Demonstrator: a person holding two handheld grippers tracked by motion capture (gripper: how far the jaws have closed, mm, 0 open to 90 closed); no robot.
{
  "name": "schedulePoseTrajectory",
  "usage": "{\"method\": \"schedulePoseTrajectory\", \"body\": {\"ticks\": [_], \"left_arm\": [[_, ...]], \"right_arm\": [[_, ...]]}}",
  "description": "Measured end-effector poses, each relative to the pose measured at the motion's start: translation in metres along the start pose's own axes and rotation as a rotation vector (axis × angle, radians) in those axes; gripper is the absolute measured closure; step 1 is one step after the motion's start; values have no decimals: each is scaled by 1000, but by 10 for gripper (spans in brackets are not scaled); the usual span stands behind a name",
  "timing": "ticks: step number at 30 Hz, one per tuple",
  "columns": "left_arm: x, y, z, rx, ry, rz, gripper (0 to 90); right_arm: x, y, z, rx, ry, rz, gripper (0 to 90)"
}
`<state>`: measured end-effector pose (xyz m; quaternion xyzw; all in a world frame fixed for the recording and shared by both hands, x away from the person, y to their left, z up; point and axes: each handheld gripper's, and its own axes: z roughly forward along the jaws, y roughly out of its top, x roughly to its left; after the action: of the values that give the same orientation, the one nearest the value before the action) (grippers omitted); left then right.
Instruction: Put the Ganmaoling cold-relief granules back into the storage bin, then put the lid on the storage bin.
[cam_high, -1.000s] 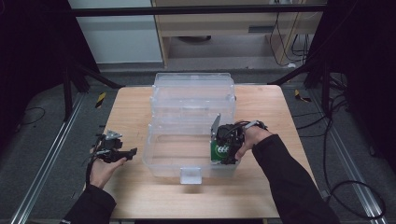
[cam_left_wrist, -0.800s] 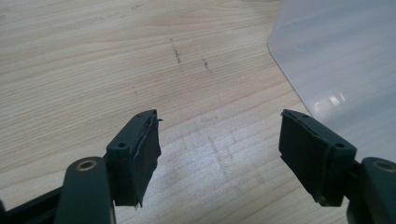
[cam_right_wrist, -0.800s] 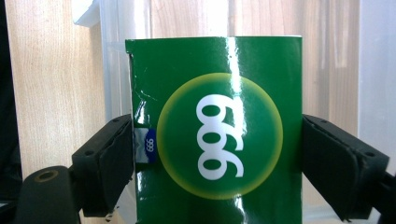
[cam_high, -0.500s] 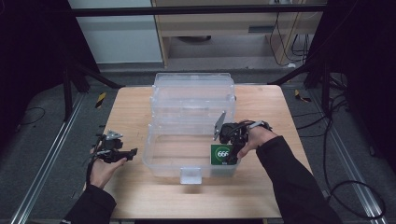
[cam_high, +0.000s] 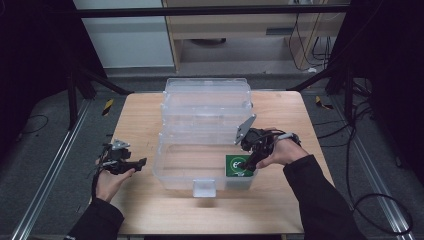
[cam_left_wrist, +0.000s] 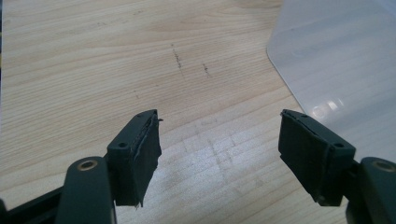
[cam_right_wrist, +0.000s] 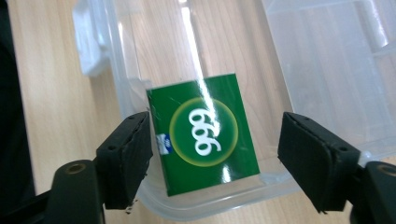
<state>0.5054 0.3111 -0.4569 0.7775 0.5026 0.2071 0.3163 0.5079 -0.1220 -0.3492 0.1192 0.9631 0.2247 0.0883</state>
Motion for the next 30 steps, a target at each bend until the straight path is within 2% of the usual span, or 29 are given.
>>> {"method": "schedulePoseTrajectory", "body": {"ticks": [8, 16, 30], "left_arm": [[-1, 1, -1, -9, -1, -2, 287], [-1, 1, 0, -3, 1, 5, 287], [0, 1, 0, -7, 2, -2, 287]], "right_arm": [[11, 4, -5, -55, 18, 56, 314], [24, 6, 4, -81, 47, 56, 318], [32, 8, 26, -57, 93, 75, 352]]}}
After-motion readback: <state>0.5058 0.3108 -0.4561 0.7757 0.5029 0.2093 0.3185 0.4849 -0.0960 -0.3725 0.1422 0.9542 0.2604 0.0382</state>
